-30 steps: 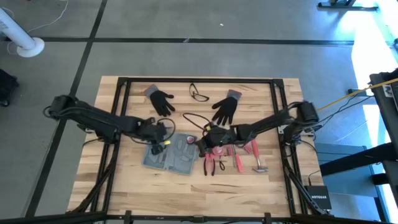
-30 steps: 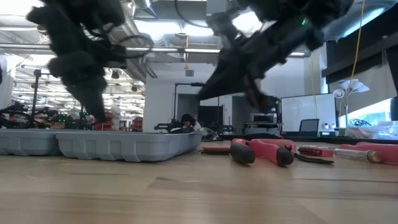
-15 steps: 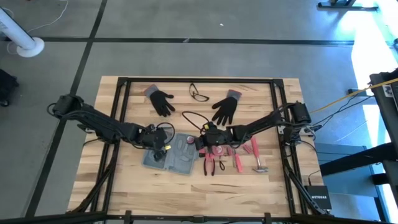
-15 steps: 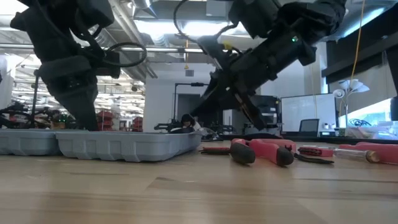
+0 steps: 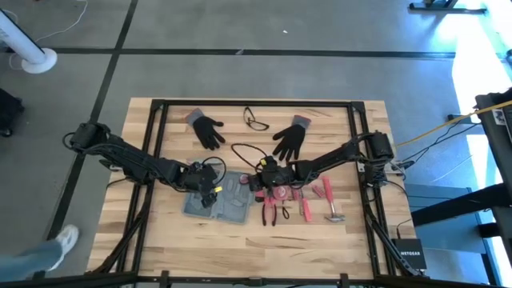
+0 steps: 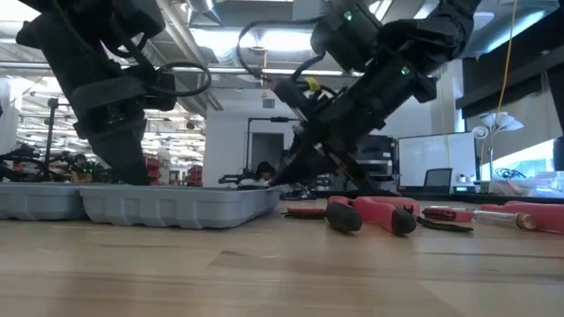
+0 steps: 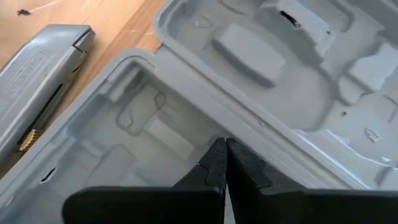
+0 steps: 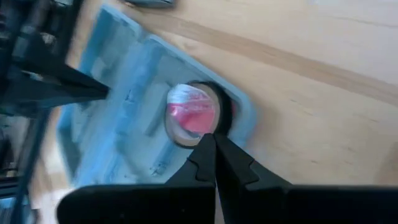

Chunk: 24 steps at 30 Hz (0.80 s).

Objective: Prefit tool cases

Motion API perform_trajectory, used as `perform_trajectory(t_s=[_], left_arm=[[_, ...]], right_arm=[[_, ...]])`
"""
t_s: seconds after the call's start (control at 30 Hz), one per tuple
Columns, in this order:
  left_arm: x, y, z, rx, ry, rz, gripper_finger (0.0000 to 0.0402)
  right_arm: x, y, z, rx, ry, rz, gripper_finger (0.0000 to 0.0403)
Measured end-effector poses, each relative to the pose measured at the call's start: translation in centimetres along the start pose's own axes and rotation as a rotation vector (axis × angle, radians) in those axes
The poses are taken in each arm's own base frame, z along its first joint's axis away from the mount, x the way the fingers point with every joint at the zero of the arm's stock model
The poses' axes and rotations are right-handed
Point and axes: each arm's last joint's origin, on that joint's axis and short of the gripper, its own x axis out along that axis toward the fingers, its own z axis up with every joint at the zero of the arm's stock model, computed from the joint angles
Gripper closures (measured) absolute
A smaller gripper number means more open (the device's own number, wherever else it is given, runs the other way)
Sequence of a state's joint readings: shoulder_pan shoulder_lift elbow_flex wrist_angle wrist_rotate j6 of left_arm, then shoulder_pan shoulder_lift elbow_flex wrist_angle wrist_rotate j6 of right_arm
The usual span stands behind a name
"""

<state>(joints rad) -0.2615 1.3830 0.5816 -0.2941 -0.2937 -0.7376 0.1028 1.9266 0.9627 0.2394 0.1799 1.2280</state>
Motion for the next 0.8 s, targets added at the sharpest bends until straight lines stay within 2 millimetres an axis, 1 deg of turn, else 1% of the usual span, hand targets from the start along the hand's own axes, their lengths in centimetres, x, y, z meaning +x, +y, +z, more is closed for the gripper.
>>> perform_trajectory(t_s=[0.13,0.27,0.37,0.57,0.67,0.8], left_arm=[[0.0,0.0,0.0,-0.013,-0.001,0.002,0.0401],[0.0,0.0,0.0,-0.018,-0.008,0.009,0.0401],[0.0,0.0,0.1,-0.029,-0.028,0.012,0.0401],[0.0,-0.4,0.7,-0.049,-0.086,-0.025,0.0401],[0.0,-0.4,0.6,-0.049,-0.082,-0.016,0.0401],[0.0,-0.3,0.6,-0.045,-0.079,-0.013,0.0401]], right_arm=[[-0.5,0.6,0.2,0.000,0.013,0.037,0.0403],[-1.4,1.9,0.9,-0.005,-0.023,0.117,0.0403],[-1.5,2.1,1.0,-0.006,-0.028,0.107,0.0403],[-0.4,2.9,1.3,-0.007,-0.059,0.094,0.0403],[0.4,2.8,1.6,-0.007,-0.066,0.042,0.0403],[1.6,2.4,1.3,-0.016,-0.036,-0.002,0.0403]])
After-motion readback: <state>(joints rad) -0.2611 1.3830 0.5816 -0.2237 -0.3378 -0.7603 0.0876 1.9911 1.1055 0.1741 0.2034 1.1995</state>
